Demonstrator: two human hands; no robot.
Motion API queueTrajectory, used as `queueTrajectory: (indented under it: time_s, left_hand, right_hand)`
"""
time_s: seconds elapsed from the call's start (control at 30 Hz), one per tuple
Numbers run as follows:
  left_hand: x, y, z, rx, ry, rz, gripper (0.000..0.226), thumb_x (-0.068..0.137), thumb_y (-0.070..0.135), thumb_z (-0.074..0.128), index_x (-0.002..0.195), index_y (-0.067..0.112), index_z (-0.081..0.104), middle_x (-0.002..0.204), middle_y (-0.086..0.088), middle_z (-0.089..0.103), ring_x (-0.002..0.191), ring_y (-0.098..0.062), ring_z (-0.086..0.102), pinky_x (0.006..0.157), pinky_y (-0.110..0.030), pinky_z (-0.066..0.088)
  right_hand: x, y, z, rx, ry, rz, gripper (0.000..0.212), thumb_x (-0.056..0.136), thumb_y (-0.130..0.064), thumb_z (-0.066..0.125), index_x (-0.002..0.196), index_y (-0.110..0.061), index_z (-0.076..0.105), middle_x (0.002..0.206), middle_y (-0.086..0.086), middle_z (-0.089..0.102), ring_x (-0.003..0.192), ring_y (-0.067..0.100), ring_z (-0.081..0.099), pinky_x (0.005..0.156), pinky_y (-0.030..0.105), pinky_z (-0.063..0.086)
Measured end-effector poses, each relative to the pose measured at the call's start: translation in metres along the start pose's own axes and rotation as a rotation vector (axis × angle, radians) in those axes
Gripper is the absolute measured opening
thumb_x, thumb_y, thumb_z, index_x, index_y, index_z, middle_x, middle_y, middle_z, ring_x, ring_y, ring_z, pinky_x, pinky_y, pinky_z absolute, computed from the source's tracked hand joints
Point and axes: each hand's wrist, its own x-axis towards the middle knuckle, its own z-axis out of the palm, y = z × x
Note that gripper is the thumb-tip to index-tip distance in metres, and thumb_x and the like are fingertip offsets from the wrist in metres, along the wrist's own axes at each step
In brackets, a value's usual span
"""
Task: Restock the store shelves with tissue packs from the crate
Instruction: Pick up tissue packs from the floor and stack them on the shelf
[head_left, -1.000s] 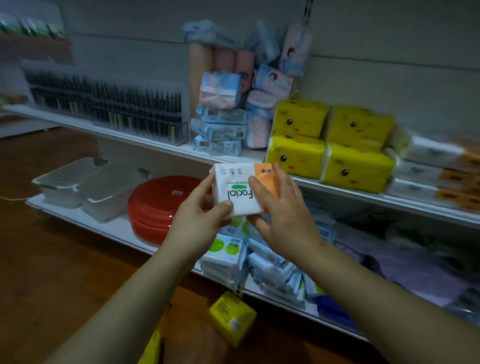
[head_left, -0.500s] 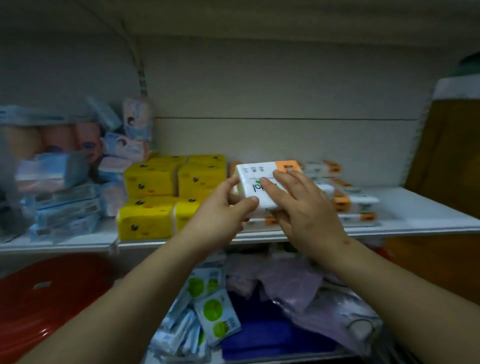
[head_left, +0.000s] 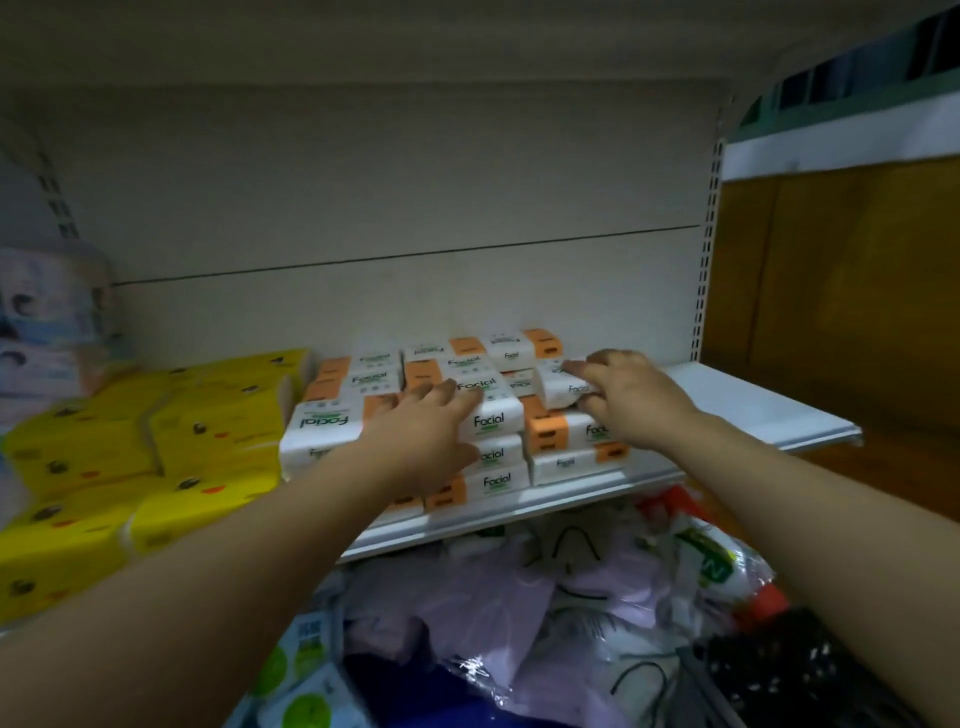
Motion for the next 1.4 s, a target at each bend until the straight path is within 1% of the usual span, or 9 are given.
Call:
queueTrajectory:
  time_s: [0.23,0.33,0.47,0.57,0.73,0.93,1.07,1.23,1.4]
  left_hand:
    - [0.008,-0.002,0.006,-0.009,0.048,-0.003,0.057,0.096,0.038,0.038,0.146,0.037,0.01,0.157,0.004,0.015,0.143,-0.022,0.017,0.113,-0.049,0.018]
    - [0.009,-0.002,0.005,-0.019,0.038,-0.014,0.057,0.097,0.037,0.038,0.146,0.037,0.01,0.157,0.004,0.015,0.143,-0.022,0.017,0.114,-0.048,0.017]
    - [0.005,-0.001,-0.001,-0.031,0.029,-0.002,0.059,0.095,0.037,0.042,0.146,0.034,0.013,0.156,0.003,0.018,0.142,-0.022,0.021,0.114,-0.047,0.019]
    - [-0.007,-0.006,-0.004,-0.032,0.03,0.004,0.066,0.093,0.043,0.045,0.148,0.032,0.011,0.157,0.002,0.016,0.142,-0.022,0.02,0.115,-0.044,0.019]
    - [-0.038,-0.031,-0.001,-0.03,0.049,-0.029,0.069,0.092,0.049,0.046,0.148,0.032,0.011,0.158,0.001,0.011,0.144,-0.022,0.017,0.117,-0.044,0.019]
    - [-0.095,-0.071,0.007,-0.014,0.142,-0.098,0.076,0.088,0.049,0.051,0.149,0.027,0.012,0.158,-0.002,0.01,0.146,-0.022,0.01,0.117,-0.043,0.018]
    - [-0.155,-0.11,0.021,-0.06,0.172,-0.179,0.077,0.085,0.042,0.059,0.149,0.024,0.019,0.158,-0.005,0.013,0.146,-0.025,0.011,0.115,-0.047,0.021]
    - [-0.249,-0.158,0.071,-0.113,0.167,-0.31,0.077,0.081,0.033,0.068,0.146,0.016,0.03,0.154,-0.014,0.023,0.141,-0.032,0.024,0.113,-0.044,0.026]
    - [-0.343,-0.175,0.157,-0.245,-0.096,-0.517,0.076,0.085,0.033,0.064,0.147,0.016,0.025,0.156,-0.011,0.017,0.144,-0.027,0.018,0.117,-0.037,0.019]
  right_hand:
    - [0.05,-0.008,0.01,-0.005,-0.205,-0.044,0.051,0.097,-0.031,0.039,0.146,-0.04,0.026,0.153,0.006,0.02,0.14,0.028,0.019,0.114,0.044,0.025]
    - [0.067,-0.018,0.014,-0.048,-0.213,0.015,0.05,0.098,-0.028,0.037,0.144,-0.044,0.027,0.151,0.005,0.022,0.135,0.029,0.027,0.11,0.043,0.031]
    - [0.077,-0.034,0.019,-0.133,-0.165,0.058,0.05,0.097,-0.023,0.04,0.143,-0.042,0.032,0.145,0.005,0.034,0.128,0.027,0.037,0.102,0.041,0.04]
    - [0.067,-0.044,0.012,-0.149,-0.148,0.042,0.052,0.095,-0.032,0.043,0.144,-0.036,0.03,0.148,0.007,0.032,0.132,0.028,0.032,0.107,0.042,0.033]
    - [0.023,-0.09,-0.018,0.118,0.173,-0.126,0.044,0.096,-0.029,0.042,0.14,-0.026,0.043,0.145,0.004,0.04,0.135,0.023,0.03,0.111,0.037,0.026]
    - [-0.038,-0.178,-0.014,0.257,0.174,-0.389,0.044,0.092,-0.03,0.053,0.135,-0.019,0.051,0.136,0.007,0.049,0.129,0.026,0.038,0.109,0.035,0.026]
    - [-0.079,-0.238,0.019,0.323,0.061,-0.467,0.05,0.082,-0.038,0.05,0.126,-0.016,0.059,0.123,0.012,0.058,0.118,0.031,0.049,0.104,0.039,0.038]
    - [-0.132,-0.308,0.079,0.299,-0.29,-0.571,0.044,0.092,-0.037,0.052,0.133,-0.02,0.049,0.128,0.008,0.05,0.124,0.027,0.042,0.105,0.038,0.036]
    - [-0.178,-0.374,0.133,0.156,-0.645,-0.658,0.046,0.095,-0.039,0.048,0.138,-0.024,0.043,0.136,0.01,0.046,0.124,0.03,0.045,0.096,0.037,0.04]
